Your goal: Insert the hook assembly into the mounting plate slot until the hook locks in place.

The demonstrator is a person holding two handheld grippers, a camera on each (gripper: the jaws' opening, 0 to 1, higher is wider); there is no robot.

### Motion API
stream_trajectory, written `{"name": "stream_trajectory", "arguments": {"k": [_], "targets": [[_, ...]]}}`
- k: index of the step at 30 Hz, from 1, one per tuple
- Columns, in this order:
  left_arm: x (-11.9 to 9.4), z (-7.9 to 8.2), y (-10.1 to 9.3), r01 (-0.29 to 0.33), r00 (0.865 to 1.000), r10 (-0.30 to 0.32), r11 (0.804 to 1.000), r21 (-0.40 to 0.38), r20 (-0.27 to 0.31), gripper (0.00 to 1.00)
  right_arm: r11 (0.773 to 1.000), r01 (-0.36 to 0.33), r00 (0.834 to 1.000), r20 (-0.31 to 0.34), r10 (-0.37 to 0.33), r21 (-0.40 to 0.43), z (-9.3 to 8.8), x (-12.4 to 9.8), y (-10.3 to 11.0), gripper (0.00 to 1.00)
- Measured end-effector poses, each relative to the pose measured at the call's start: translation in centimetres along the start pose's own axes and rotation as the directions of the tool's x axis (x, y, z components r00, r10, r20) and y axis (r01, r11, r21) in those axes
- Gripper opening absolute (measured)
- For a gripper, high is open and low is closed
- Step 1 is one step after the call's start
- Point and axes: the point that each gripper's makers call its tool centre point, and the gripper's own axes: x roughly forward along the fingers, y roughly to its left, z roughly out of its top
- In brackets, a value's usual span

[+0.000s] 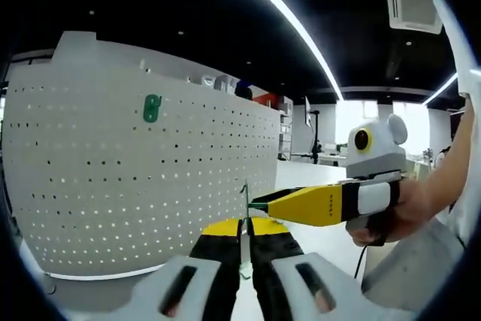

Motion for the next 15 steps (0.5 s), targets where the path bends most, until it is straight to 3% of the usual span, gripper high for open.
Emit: {"name": "stream_trajectory", "arguments": {"k": [6,15], "targets": [[0.11,0.00,-0.25,0.005,1.000,-0.004,1.000,-0.006,0.002,0.03,1.000,0.011,1.000,0.000,-0.011,-0.003,0.10,-0.10,-0.23,0.12],[0.06,-0.04,-0.29,0.001,1.000,-0.001,1.000,-0.010,0.004,0.03,1.000,0.022,1.000,-0.008,-0.022,-0.011,-0.01,0.06,-0.43,0.09]]}}
